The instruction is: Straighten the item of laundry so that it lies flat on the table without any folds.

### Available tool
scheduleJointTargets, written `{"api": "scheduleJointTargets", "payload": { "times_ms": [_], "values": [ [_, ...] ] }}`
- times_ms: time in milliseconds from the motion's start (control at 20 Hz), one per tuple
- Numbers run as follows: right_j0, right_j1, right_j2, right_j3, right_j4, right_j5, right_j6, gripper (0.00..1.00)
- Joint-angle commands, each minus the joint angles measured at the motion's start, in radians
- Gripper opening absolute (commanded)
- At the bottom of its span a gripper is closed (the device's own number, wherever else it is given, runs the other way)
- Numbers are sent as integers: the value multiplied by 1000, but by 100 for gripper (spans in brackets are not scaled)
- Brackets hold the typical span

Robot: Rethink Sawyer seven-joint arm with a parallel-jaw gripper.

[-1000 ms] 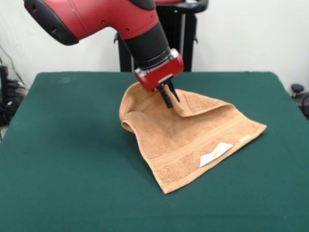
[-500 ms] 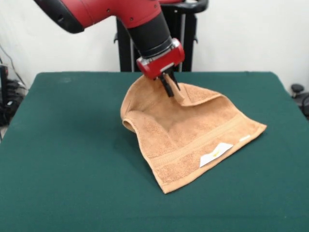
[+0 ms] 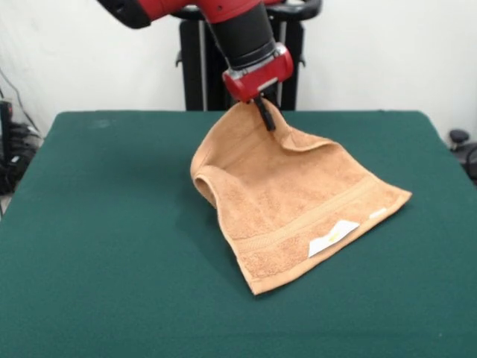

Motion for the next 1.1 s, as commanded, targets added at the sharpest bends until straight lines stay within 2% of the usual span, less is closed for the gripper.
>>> {"api": "scheduleJointTargets", "payload": {
  "times_ms": [50, 350, 700, 1100],
  "values": [
    [91, 28, -157, 48, -33, -94, 195, 0],
    [152, 57, -254, 43, -42, -186, 182, 0],
    [165, 73, -337, 55, -58, -253, 142, 0],
    [163, 95, -364, 60, -51, -280, 99, 0]
  ]
}}
